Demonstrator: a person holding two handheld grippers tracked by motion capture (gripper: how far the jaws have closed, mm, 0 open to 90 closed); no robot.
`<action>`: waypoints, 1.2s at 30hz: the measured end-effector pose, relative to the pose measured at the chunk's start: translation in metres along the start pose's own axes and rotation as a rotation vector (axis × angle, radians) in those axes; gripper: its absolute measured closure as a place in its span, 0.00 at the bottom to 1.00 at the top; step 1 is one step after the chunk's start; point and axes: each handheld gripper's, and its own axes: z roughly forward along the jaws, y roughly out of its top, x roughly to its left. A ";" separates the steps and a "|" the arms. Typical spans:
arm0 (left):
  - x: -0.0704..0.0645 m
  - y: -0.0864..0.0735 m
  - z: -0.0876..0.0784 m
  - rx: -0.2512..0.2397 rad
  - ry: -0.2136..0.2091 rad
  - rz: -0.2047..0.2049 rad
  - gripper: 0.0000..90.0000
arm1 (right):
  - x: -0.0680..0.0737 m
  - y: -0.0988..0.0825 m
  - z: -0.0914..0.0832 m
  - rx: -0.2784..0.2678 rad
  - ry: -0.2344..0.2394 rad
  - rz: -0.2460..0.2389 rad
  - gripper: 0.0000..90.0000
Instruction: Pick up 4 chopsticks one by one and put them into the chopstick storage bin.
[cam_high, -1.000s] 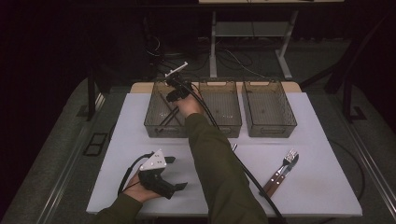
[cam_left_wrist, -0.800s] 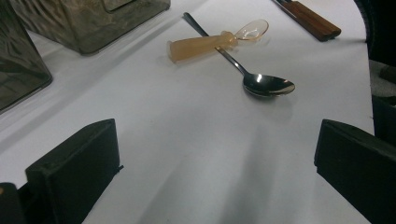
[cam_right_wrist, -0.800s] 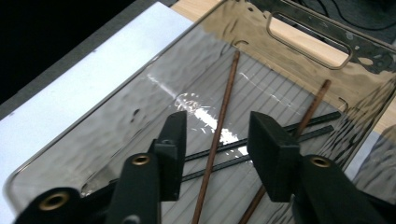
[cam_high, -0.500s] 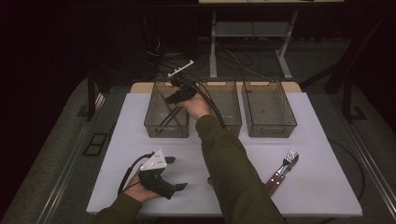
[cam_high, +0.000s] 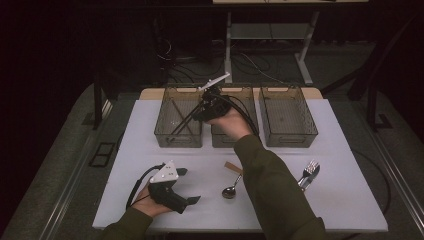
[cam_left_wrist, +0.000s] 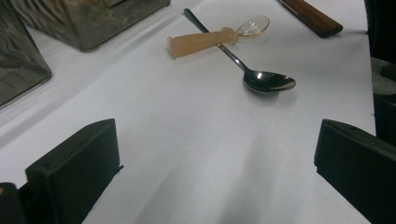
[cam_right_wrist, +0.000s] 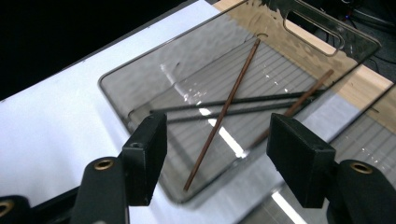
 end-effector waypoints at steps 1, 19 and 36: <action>0.000 0.000 0.000 0.002 0.000 -0.001 0.00 | -0.001 -0.003 -0.004 -0.007 0.008 -0.003 0.42; 0.003 -0.001 -0.003 -0.012 -0.003 -0.038 0.00 | -0.012 -0.069 -0.062 -0.068 0.080 -0.025 0.39; 0.004 -0.002 -0.003 -0.002 0.040 -0.048 0.00 | -0.013 -0.146 -0.080 -0.109 0.133 -0.013 0.39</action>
